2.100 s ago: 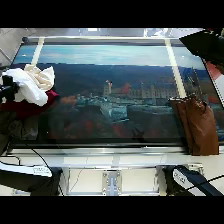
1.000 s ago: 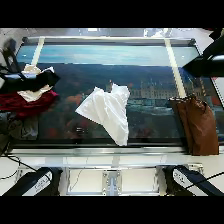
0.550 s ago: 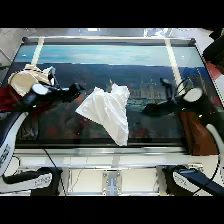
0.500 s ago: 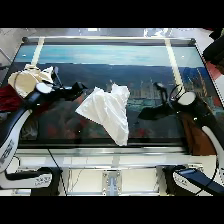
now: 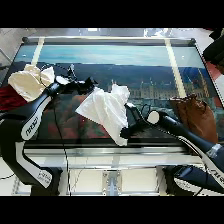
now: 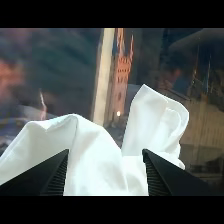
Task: Fold the shirts.
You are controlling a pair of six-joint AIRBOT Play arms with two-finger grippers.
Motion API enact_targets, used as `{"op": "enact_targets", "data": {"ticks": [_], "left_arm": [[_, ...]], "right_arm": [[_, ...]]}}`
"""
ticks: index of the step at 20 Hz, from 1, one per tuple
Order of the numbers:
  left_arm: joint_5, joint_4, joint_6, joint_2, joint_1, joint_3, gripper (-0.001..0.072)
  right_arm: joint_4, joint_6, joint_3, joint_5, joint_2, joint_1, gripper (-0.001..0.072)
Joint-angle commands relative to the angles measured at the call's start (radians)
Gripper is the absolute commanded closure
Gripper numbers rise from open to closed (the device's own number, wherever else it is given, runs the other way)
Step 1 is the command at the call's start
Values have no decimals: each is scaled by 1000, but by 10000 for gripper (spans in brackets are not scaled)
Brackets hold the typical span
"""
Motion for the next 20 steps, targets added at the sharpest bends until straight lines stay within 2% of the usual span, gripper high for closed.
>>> {"op": "enact_targets", "data": {"ticks": [1,2,4,6,9,11,13,15,19,20], "left_arm": [[-20,-6,7,-51,-15,26,228],[-20,-6,7,-56,-18,26,229],[-23,-6,8,-66,-19,26,288],[-23,-6,7,-77,-21,26,290],[-24,-6,7,-74,-20,30,285],[-27,-7,7,-74,-20,39,284],[-28,-10,8,-73,-20,39,284],[-27,-10,13,-75,-24,39,284],[-27,-10,34,-75,-31,39,284],[-27,-10,34,-75,-31,39,284]], "right_arm": [[32,3,-4,-84,-101,56,358],[51,3,-4,-102,-117,56,358],[80,4,-3,-154,-123,56,360],[82,8,19,-183,-124,55,361],[55,6,96,-106,-122,54,359],[-100,35,171,-24,-122,52,359],[-350,167,257,134,-122,26,359],[-478,224,294,243,-122,-23,359],[-401,237,241,182,-122,-68,355],[-342,235,213,143,-122,-62,264]]}}
